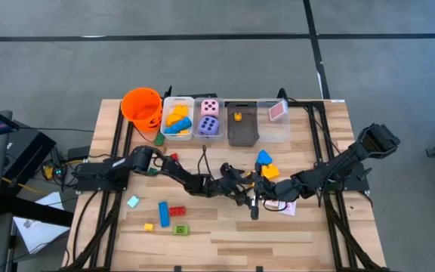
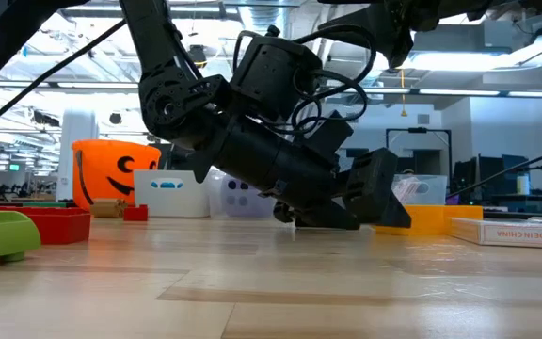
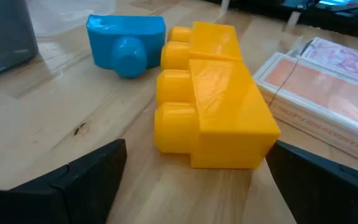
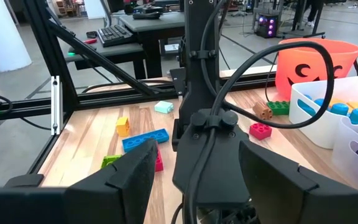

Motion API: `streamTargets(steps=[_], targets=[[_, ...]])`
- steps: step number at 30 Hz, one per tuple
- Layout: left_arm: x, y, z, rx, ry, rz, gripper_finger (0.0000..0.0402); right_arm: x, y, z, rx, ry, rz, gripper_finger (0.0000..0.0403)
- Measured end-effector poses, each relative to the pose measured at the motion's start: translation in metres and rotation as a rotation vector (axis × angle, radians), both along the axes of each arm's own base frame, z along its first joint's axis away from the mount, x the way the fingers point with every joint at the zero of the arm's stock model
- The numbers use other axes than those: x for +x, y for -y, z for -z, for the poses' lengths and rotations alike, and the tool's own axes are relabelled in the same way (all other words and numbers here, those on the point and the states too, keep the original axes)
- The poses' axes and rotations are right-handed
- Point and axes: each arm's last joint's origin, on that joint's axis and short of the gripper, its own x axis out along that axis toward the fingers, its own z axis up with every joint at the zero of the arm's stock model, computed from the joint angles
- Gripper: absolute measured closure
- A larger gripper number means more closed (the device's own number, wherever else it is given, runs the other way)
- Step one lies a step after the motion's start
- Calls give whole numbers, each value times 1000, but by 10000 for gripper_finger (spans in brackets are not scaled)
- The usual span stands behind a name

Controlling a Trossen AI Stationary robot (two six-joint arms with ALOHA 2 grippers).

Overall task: Pick & Place Toys
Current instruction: Put the yellow stud game piece into the white bin

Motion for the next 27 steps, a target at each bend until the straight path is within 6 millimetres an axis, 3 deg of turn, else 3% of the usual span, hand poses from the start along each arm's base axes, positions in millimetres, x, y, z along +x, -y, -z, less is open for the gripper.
streamTargets(steps=[27], targets=[[8,-10,-9,-19,88,-24,23,1,4,3,12,-23,25,179]])
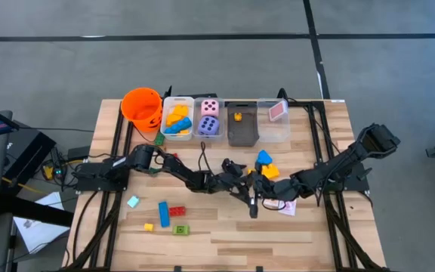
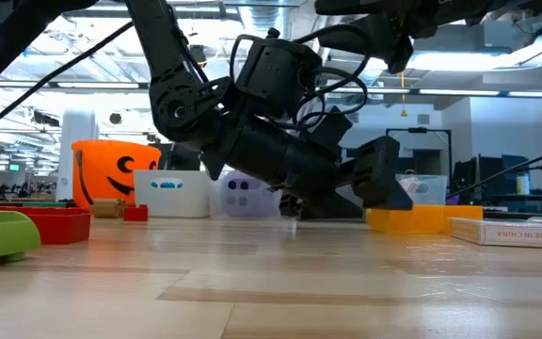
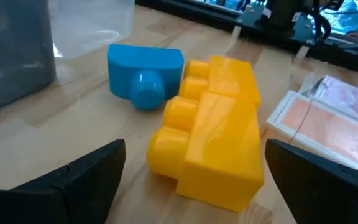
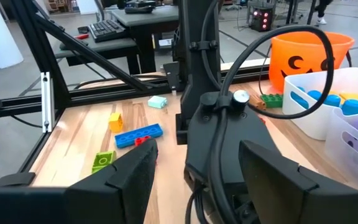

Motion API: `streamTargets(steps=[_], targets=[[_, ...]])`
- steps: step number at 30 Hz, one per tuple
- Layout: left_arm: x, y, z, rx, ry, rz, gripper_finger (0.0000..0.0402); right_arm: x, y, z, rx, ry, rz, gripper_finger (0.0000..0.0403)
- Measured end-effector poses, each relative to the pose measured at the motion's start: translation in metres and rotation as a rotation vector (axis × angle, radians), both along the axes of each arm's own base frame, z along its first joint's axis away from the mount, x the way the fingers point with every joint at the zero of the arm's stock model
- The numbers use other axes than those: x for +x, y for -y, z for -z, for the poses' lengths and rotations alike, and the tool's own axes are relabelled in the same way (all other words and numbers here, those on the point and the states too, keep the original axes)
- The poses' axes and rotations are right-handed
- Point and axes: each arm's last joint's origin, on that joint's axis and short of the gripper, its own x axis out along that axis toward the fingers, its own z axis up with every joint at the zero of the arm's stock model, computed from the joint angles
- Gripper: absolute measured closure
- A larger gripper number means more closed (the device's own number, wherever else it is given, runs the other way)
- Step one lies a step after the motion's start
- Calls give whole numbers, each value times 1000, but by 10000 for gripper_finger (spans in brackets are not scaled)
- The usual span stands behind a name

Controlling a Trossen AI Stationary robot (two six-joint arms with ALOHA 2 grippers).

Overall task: Pick & Place Toys
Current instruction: Put the yellow stud game piece into the white bin

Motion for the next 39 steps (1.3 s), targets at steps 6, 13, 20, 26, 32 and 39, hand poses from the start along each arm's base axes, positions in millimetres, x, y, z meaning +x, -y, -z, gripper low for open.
streamTargets(steps=[6,13,20,26,32,39], targets=[[0,1,1,-10,-9,31,23,0,0,0,6,1,1,179],[0,3,2,-13,-20,66,23,0,0,0,6,1,1,179],[0,3,2,-11,-25,66,38,0,0,-1,10,9,1,179],[-1,2,5,-8,-63,66,109,0,0,-1,10,8,0,179],[-1,3,6,-24,-68,109,212,0,0,-1,10,8,0,179],[-1,3,6,-25,-68,111,345,0,0,-1,10,8,0,179]])
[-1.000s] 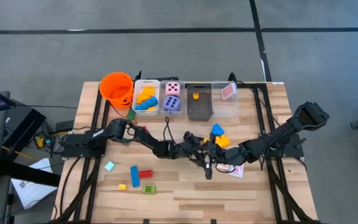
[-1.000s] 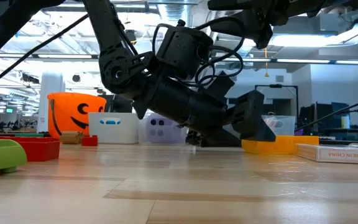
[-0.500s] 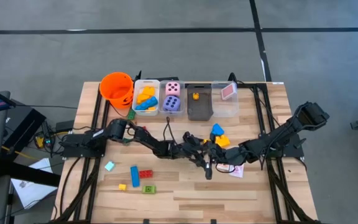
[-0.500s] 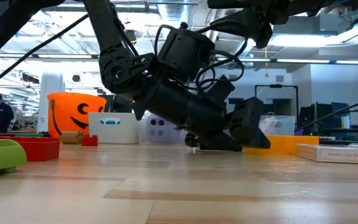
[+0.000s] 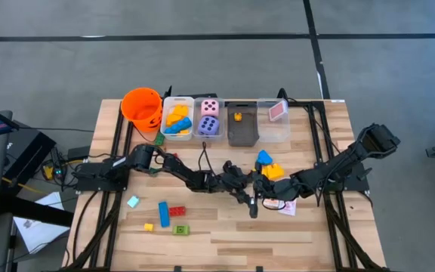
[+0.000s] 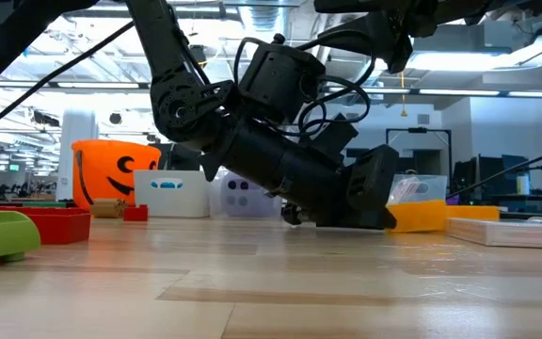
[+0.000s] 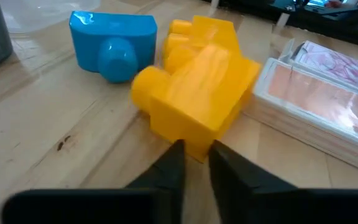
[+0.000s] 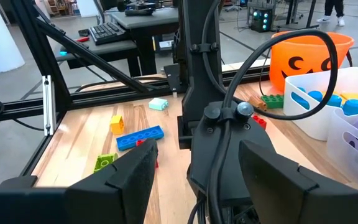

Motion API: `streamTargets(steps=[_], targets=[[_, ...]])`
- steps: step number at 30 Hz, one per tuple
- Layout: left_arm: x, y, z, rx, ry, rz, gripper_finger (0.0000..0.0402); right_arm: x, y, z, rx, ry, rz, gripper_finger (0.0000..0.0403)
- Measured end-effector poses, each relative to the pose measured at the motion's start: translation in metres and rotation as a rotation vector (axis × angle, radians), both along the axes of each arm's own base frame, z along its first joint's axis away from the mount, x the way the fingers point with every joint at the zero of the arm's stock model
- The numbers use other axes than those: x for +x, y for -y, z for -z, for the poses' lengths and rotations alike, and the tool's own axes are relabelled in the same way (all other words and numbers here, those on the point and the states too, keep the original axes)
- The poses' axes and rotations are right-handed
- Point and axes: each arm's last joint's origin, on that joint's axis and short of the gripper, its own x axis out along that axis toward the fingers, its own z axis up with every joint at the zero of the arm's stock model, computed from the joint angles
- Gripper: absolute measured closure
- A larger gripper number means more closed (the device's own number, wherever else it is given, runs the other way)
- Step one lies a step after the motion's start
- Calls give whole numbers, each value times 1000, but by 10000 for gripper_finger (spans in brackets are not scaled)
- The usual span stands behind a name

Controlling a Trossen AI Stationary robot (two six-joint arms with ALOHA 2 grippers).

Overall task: Pick & Place Toys
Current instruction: Put the yellow stud game piece into the white bin

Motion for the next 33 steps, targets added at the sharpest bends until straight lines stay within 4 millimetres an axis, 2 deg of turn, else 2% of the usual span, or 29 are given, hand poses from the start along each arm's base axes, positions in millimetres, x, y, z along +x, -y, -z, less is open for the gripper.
streamTargets(steps=[2,4,19,22,27,29,33], targets=[[0,0,0,10,-5,1,380,0,0,0,0,0,0,179],[0,0,0,21,-11,5,394,0,0,0,0,0,0,179],[-4,-2,-1,201,-109,23,401,0,-1,0,0,0,-2,179],[-6,-3,-11,244,-155,16,401,0,-1,0,2,3,-3,179],[-16,-6,-41,292,-274,-23,401,-1,-3,-1,5,11,-10,179],[-24,-8,-50,312,-337,-36,401,-2,-4,-2,9,20,-13,179],[-42,-11,-67,332,-352,-71,401,-2,-5,-3,7,24,-15,179]])
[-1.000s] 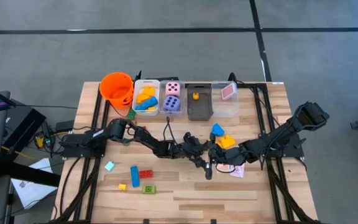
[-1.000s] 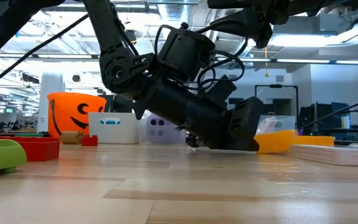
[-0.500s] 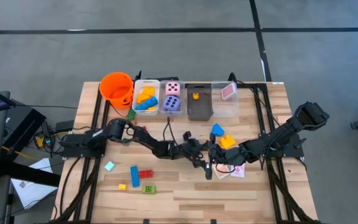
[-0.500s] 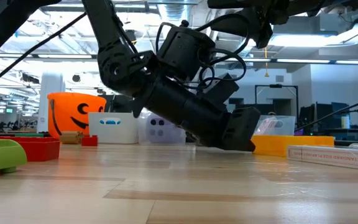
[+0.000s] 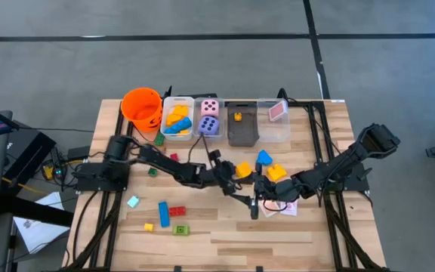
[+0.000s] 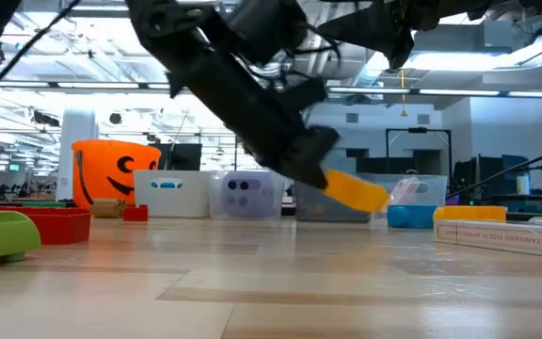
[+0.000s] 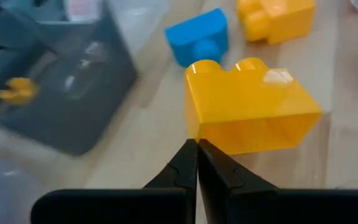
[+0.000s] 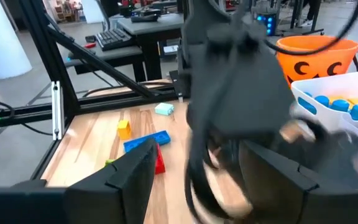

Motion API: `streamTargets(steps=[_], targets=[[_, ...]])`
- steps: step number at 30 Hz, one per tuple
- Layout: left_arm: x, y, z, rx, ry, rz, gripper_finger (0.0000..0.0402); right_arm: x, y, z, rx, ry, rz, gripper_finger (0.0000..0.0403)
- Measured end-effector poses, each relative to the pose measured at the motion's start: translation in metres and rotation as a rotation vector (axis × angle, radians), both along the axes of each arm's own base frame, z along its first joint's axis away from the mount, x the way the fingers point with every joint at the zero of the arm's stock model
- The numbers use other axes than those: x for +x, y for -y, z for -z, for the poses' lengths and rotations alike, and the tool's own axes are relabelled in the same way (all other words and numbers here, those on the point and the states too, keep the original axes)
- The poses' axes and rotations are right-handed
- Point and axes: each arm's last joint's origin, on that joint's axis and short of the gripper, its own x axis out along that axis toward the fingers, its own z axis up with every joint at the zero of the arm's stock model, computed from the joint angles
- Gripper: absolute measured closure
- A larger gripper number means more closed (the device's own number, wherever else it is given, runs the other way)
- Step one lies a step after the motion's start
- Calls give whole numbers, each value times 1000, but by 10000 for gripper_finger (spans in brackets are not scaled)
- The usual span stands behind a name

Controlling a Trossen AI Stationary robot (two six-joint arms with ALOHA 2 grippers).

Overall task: Pick & Place Toys
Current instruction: Put the yellow stud game piece into the white bin

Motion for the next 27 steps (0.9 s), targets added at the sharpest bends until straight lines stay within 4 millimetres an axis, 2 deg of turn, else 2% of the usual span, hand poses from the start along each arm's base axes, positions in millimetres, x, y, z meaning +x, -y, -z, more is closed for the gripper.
streamTargets(steps=[4,10,15,22,27], targets=[[-31,-6,-7,31,-8,-62,401,-1,-2,-1,1,10,-3,179],[-87,-17,-26,69,50,-199,401,-2,-7,-6,-21,55,-26,179],[-129,-25,-50,100,156,-289,401,-2,-8,-8,-20,76,-31,179],[-178,-37,-79,226,239,-405,401,-2,-7,-8,-19,69,-29,179],[-206,-50,-85,285,253,-492,401,-2,-7,-7,-20,66,-29,179]])
